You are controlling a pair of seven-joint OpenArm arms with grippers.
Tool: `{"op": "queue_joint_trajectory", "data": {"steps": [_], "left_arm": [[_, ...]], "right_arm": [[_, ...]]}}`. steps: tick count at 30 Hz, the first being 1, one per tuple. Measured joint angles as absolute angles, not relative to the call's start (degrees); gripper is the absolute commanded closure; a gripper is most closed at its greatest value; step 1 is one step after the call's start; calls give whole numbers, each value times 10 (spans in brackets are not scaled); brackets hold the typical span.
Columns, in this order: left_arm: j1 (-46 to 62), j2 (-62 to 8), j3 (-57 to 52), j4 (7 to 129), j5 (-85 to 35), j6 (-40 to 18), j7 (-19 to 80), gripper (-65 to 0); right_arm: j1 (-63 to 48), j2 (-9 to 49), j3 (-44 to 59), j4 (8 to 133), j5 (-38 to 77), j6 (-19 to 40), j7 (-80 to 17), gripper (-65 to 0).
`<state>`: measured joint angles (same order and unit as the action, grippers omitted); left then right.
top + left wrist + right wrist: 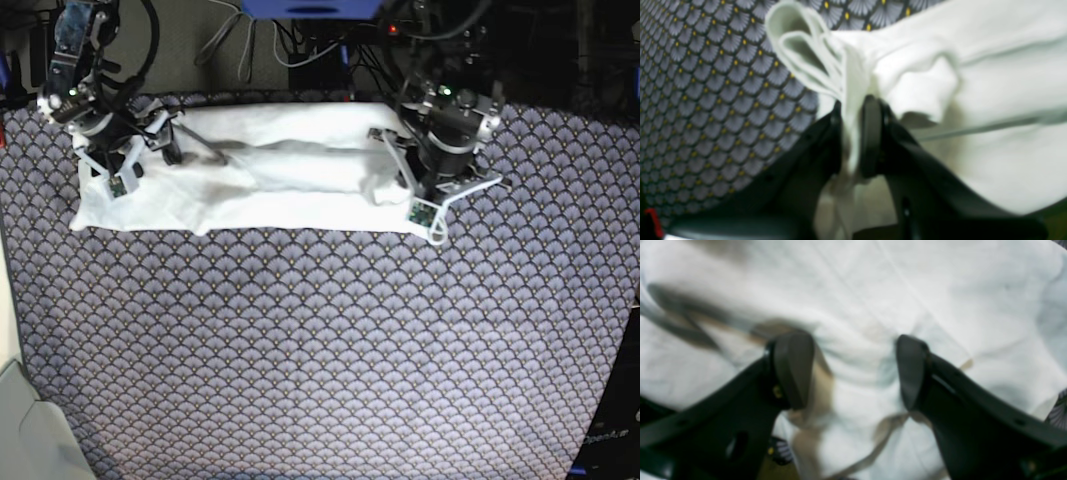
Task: Fold the T-shirt properly
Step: 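Fold the strip's end with the left gripper toward the right gripper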
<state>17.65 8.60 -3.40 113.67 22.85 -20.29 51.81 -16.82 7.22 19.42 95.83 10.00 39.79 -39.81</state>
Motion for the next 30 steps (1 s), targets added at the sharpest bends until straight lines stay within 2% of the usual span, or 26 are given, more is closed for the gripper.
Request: {"op": "queue_joint_trajectory", "data": {"steps": [2, 7, 12, 21, 30], "left_arm": [[181, 86, 5, 1136, 224, -162, 514, -2], [181, 86, 66, 1136, 129, -108, 514, -3], [175, 85, 91, 1135, 47, -69, 515, -4], [140, 84, 108, 1133, -93, 51, 514, -5], [125, 83, 159, 1054, -103, 60, 508, -5]], "right_arm": [[-169, 75, 194, 958, 104, 398, -398, -407], [-168, 78, 194, 958, 104, 398, -398, -407], [-168, 82, 193, 957, 106, 399, -398, -407], [-168, 82, 193, 957, 106, 399, -398, -407], [-168, 83, 193, 957, 106, 399, -398, -407]]}}
